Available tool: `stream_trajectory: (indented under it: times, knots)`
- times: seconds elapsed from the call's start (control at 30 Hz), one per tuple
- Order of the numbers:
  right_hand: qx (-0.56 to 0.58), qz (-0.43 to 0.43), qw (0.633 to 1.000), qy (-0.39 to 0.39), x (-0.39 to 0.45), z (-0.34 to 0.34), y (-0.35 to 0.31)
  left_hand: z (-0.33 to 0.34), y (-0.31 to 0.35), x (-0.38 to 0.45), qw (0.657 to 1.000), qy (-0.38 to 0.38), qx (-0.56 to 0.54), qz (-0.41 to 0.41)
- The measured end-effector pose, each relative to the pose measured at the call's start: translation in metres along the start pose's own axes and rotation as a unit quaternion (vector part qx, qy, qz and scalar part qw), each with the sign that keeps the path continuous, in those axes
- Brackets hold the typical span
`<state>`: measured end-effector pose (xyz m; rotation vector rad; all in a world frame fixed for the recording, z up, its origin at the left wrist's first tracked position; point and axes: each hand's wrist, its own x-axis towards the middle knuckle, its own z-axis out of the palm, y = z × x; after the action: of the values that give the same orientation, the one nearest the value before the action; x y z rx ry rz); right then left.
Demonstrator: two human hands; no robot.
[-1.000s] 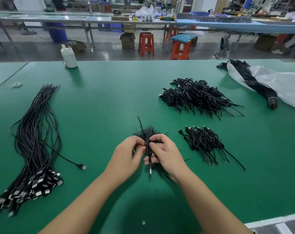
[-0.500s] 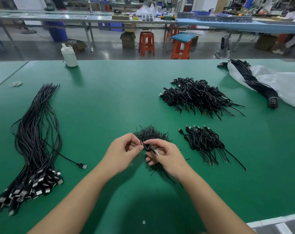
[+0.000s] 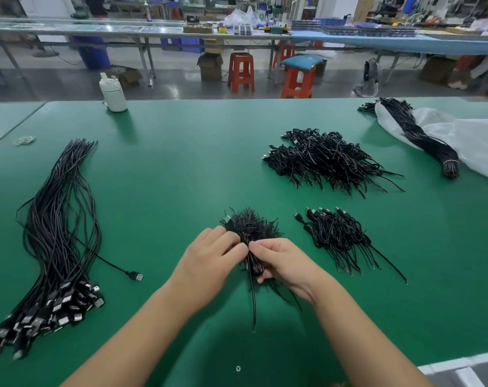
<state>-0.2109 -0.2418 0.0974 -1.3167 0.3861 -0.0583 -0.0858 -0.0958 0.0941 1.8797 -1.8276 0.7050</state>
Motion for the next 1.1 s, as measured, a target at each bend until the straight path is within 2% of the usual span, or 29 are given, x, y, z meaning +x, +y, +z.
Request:
stream_trajectory:
  times: [0.1,0.2,0.3,0.37,0.43,0.5,0.57,0.77,0.83,0.9,0.93,0.97,1.03,1.1]
  knots:
    - [-0.061,0.002,0.998,0.017,-0.001,-0.01,-0.002,0.016,0.0,-0.006,0.999,0.024,-0.018,-0.024]
    - [-0.232,0.015,0.967,0.101,0.003,-0.038,-0.01,0.036,-0.009,-0.019,0.991,0.004,-0.032,-0.127]
    - [-0.429,0.035,0.879,0.206,0.011,-0.077,-0.02,0.05,-0.028,-0.048,0.974,-0.07,0.005,-0.215]
    - [-0.511,0.048,0.812,0.277,0.012,-0.104,-0.028,0.056,-0.04,-0.071,0.957,-0.124,0.035,-0.26]
    - [-0.582,0.059,0.742,0.328,0.012,-0.131,-0.033,0.058,-0.046,-0.086,0.938,-0.138,0.041,-0.315]
    - [-0.623,0.081,0.695,0.349,0.012,-0.154,-0.037,0.059,-0.048,-0.091,0.927,-0.128,0.039,-0.352]
    - [-0.645,0.107,0.668,0.355,0.014,-0.172,-0.037,0.061,-0.047,-0.091,0.927,-0.127,0.045,-0.349]
    - [-0.671,0.137,0.637,0.353,0.021,-0.185,-0.023,0.064,-0.049,-0.094,0.914,-0.127,0.037,-0.384]
    - [-0.689,0.081,0.612,0.38,0.02,-0.179,-0.015,0.065,-0.049,-0.093,0.913,-0.124,0.035,-0.388]
    - [-0.706,-0.016,0.582,0.404,0.02,-0.168,-0.009,0.066,-0.05,-0.094,0.912,-0.121,0.036,-0.39]
    - [-0.701,-0.061,0.579,0.412,0.021,-0.159,-0.007,0.066,-0.05,-0.094,0.912,-0.121,0.037,-0.39]
    - [-0.685,-0.082,0.595,0.411,0.023,-0.15,-0.004,0.066,-0.05,-0.094,0.912,-0.121,0.038,-0.39]
    - [-0.624,-0.057,0.676,0.387,0.032,-0.133,0.009,0.067,-0.051,-0.094,0.913,-0.12,0.038,-0.389]
    - [-0.564,0.015,0.75,0.346,0.04,-0.117,0.03,0.067,-0.05,-0.095,0.912,-0.119,0.035,-0.39]
